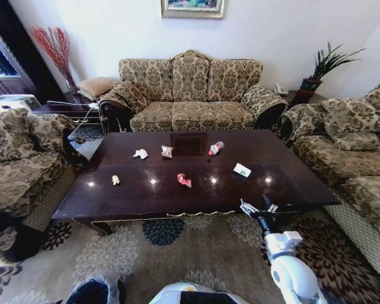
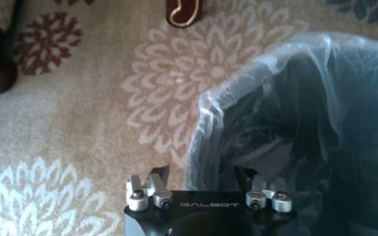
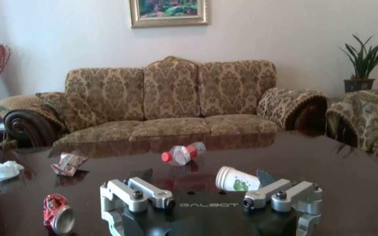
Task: Move to the front of the table and place the trash on the table into the trash bin.
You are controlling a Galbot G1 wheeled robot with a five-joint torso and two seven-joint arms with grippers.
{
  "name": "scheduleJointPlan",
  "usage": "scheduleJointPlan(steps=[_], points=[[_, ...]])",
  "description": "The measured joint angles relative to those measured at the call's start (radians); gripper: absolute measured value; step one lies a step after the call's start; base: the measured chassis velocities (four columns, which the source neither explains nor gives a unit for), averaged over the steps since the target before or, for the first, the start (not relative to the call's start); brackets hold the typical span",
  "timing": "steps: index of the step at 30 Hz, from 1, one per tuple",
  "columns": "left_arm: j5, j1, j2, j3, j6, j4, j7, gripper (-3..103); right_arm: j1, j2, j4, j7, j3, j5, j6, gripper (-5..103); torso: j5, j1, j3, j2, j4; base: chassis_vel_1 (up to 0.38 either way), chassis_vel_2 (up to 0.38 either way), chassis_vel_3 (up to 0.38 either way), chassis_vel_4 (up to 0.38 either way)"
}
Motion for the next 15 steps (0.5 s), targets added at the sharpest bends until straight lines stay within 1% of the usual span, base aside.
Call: scheduleJointPlan(steps=[1,2,5,7,9,10,13,14,15], points=[[0.011,-0.015,0.001,0.002,-0.007,0.023,0.004,64,-0.002,0.000,0.000,0.001,0.001,-0.001,0.000,100,0.0000,0.000,0.000,0.000,-0.0003,0.000,0.000,0.000,0.000],[0.011,-0.015,0.001,0.002,-0.007,0.023,0.004,64,-0.002,0.000,0.000,0.001,0.001,-0.001,0.000,100,0.0000,0.000,0.000,0.000,-0.0003,0.000,0.000,0.000,0.000],[0.032,-0.042,0.003,0.006,-0.015,0.061,0.014,47,-0.002,-0.001,0.000,0.004,0.004,-0.002,-0.003,100,0.0001,0.000,0.000,0.000,-0.0001,0.000,0.000,0.000,0.000],[0.039,-0.048,0.003,0.007,-0.016,0.068,0.016,47,-0.002,-0.003,0.001,0.006,0.006,-0.002,-0.005,100,-0.0001,0.000,0.000,0.000,-0.0002,0.000,0.000,0.000,0.000],[0.051,-0.055,0.003,0.007,-0.021,0.076,0.019,36,-0.004,-0.007,0.006,0.008,0.011,0.000,-0.006,100,0.0013,0.000,0.000,0.000,-0.0001,0.000,0.000,0.000,0.000],[0.051,-0.055,0.003,0.007,-0.021,0.076,0.019,36,-0.004,-0.007,0.006,0.008,0.011,0.000,-0.006,100,0.0013,0.000,0.000,0.000,-0.0001,0.000,0.000,0.000,0.000],[0.073,-0.060,0.003,0.003,-0.033,0.085,0.025,20,-0.012,-0.009,0.010,0.008,0.017,0.002,-0.005,100,0.0017,0.000,0.000,0.000,-0.0003,0.000,0.000,0.000,0.000],[0.073,-0.060,0.003,0.003,-0.033,0.085,0.025,20,-0.012,-0.009,0.010,0.008,0.017,0.002,-0.005,100,0.0017,0.000,0.000,0.000,-0.0003,0.000,0.000,0.000,0.000],[0.080,-0.064,0.003,0.002,-0.037,0.092,0.026,16,-0.016,-0.009,0.010,0.008,0.018,0.003,-0.004,100,0.0018,0.000,0.000,0.000,-0.0004,0.000,0.000,0.000,0.000]])
